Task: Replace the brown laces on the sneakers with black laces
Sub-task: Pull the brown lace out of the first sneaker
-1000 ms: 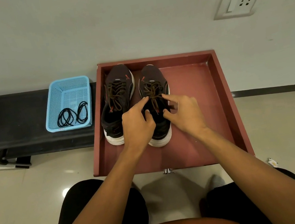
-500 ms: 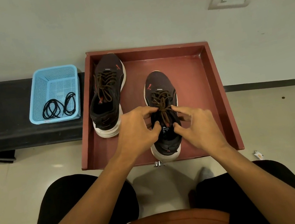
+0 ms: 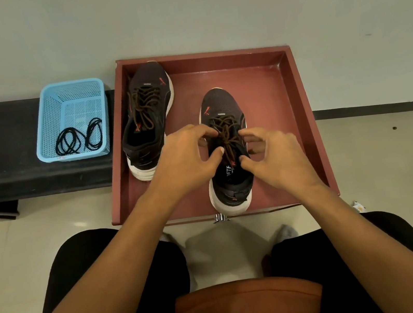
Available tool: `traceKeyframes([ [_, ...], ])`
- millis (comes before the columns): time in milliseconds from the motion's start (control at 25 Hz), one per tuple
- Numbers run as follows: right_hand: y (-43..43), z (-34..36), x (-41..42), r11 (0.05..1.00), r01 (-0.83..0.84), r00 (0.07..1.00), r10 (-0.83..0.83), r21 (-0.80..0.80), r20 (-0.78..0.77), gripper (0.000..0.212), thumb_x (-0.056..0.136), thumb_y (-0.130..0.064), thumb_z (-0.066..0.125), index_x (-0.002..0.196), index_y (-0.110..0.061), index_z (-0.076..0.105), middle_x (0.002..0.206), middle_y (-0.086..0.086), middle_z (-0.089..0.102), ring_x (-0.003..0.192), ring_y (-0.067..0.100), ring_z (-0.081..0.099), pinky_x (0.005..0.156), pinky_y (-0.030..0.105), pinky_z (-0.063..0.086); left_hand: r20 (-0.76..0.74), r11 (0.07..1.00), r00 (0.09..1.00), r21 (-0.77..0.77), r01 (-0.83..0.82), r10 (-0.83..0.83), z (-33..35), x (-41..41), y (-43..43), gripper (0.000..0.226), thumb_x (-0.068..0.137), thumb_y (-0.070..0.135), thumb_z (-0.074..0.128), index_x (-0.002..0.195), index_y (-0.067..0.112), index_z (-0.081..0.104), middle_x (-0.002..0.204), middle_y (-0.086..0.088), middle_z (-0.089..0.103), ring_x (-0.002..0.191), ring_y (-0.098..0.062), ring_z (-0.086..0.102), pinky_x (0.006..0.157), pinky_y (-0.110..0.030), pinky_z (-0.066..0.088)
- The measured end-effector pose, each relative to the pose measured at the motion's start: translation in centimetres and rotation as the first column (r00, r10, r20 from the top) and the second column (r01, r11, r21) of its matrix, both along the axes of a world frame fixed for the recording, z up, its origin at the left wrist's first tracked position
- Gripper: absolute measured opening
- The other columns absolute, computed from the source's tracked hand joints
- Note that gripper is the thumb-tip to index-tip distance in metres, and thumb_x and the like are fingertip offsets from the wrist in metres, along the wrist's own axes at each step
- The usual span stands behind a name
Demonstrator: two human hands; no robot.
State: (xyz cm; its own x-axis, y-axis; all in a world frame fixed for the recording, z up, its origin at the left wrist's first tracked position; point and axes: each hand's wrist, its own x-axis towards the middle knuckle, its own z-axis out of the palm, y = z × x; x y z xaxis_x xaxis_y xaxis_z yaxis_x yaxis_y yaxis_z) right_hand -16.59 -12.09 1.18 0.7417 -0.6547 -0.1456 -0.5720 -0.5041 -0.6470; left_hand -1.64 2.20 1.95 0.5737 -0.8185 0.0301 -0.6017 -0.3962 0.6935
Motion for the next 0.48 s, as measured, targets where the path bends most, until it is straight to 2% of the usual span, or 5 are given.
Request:
traceKeyframes([
  [160, -1.4, 1.3, 1.1, 0.999, -0.015, 0.999, 0.017, -0.045, 0.042, 0.036, 0.084, -0.032, 0.085, 0.118, -0.034, 0.074, 0.106, -0.017, 0.075, 0.093, 0.001, 0.071, 0.088, 0.037, 0.062, -0.086, 0.997, 0.995, -0.057, -0.059, 0.053, 0.6, 0.4, -0.5, 0.016, 0.091, 0.029, 0.077, 0.105, 0.021, 0.079, 0.090, 0.011, 0.077, 0.083, 0.000, 0.072, 0.081, -0.009, 0.052],
  [280, -1.4, 0.6, 1.1, 0.998, -0.048, 0.988, 0.052, -0.035, 0.142, 0.019, 0.085, -0.025, 0.084, 0.102, -0.031, 0.079, 0.095, -0.018, 0.075, 0.084, -0.003, 0.070, 0.077, 0.021, 0.059, -0.099, 0.994, 0.993, -0.082, -0.070, 0.062, 0.6, 0.3, -1.0, 0.010, 0.091, 0.029, 0.078, 0.098, 0.024, 0.081, 0.085, 0.014, 0.077, 0.080, 0.003, 0.071, 0.075, -0.006, 0.051],
  [360, -1.5, -0.2, 0.8, 0.998, -0.063, 0.980, 0.067, -0.024, 0.187, 0.016, 0.085, -0.020, 0.084, 0.099, -0.028, 0.080, 0.093, -0.017, 0.074, 0.082, -0.001, 0.070, 0.069, 0.010, 0.051, -0.102, 0.995, 0.993, -0.072, -0.070, 0.062, 0.5, 0.5, -1.1, 0.009, 0.092, 0.031, 0.078, 0.095, 0.025, 0.082, 0.082, 0.016, 0.077, 0.076, 0.004, 0.070, 0.072, -0.007, 0.051],
  [480, -1.8, -0.2, 0.7, 0.995, -0.093, 0.972, 0.087, 0.020, 0.220, 0.014, 0.086, -0.021, 0.085, 0.097, -0.028, 0.081, 0.092, -0.016, 0.073, 0.081, 0.003, 0.070, 0.066, 0.008, 0.047, -0.131, 0.996, 0.989, -0.056, -0.069, 0.061, 0.4, 0.9, -0.9, 0.007, 0.092, 0.032, 0.079, 0.094, 0.027, 0.082, 0.079, 0.017, 0.076, 0.072, 0.004, 0.071, 0.073, -0.013, 0.056],
])
